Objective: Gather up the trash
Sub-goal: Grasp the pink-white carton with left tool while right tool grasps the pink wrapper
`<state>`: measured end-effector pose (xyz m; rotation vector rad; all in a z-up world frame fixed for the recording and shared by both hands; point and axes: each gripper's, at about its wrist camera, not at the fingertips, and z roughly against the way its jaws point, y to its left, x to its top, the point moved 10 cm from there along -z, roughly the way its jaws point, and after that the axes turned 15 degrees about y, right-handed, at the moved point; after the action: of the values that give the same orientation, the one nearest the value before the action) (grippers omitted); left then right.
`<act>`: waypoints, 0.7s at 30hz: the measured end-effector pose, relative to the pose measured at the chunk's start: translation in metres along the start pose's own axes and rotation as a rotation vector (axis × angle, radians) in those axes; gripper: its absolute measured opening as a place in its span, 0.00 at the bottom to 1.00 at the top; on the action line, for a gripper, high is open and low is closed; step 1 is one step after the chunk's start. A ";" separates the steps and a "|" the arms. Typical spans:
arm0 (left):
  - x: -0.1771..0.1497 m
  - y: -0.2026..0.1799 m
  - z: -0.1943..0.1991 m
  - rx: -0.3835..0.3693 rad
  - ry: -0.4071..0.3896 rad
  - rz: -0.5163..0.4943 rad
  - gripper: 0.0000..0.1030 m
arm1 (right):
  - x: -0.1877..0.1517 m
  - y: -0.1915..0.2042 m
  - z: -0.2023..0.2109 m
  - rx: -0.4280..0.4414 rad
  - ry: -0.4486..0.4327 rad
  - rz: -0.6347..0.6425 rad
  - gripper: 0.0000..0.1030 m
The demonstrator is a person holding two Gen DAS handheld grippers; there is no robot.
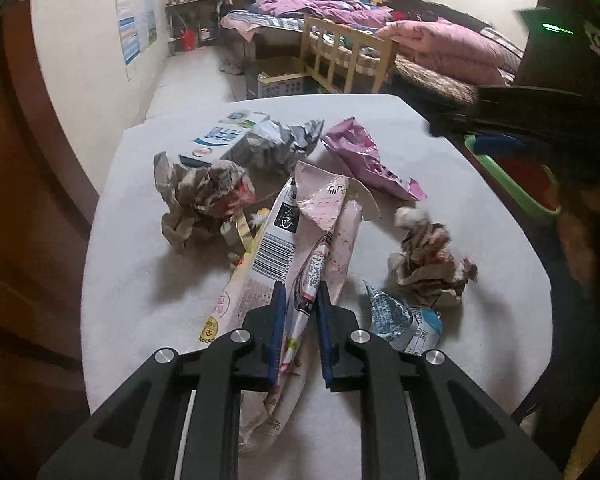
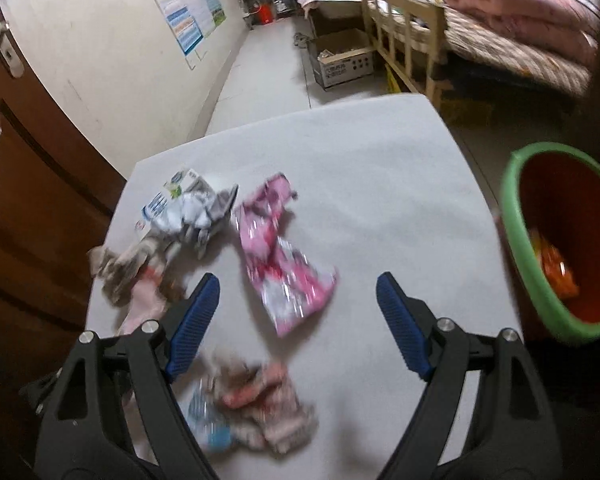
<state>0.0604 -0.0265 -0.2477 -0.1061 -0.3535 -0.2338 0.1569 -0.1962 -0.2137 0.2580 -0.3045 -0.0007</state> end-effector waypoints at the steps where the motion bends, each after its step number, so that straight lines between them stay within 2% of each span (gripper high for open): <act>1: 0.001 0.003 0.000 -0.002 -0.001 0.008 0.14 | 0.012 0.006 -0.011 -0.024 0.013 0.027 0.77; 4: 0.001 0.008 -0.004 -0.019 0.008 0.030 0.15 | 0.028 0.016 -0.031 -0.077 0.039 0.087 0.77; 8: 0.002 0.009 -0.008 -0.037 0.009 0.039 0.18 | 0.035 0.022 -0.058 -0.126 0.093 0.130 0.72; 11: 0.003 0.009 -0.011 -0.041 0.012 0.044 0.26 | 0.037 0.024 -0.070 -0.129 0.114 0.131 0.71; 14: 0.003 0.010 -0.013 -0.051 0.017 0.056 0.40 | 0.035 0.024 -0.082 -0.116 0.144 0.122 0.71; 16: 0.004 0.011 -0.016 -0.061 0.020 0.068 0.43 | 0.032 0.023 -0.089 -0.123 0.158 0.120 0.70; 18: 0.005 0.011 -0.017 -0.079 0.017 0.077 0.43 | 0.030 0.022 -0.094 -0.124 0.170 0.124 0.61; 20: 0.005 0.013 -0.018 -0.080 0.016 0.086 0.52 | 0.025 0.023 -0.096 -0.107 0.179 0.135 0.42; 21: 0.006 0.014 -0.019 -0.084 0.015 0.092 0.52 | 0.024 0.024 -0.094 -0.103 0.177 0.144 0.42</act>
<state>0.0754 -0.0170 -0.2643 -0.2026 -0.3234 -0.1583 0.2066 -0.1504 -0.2874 0.1327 -0.1461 0.1472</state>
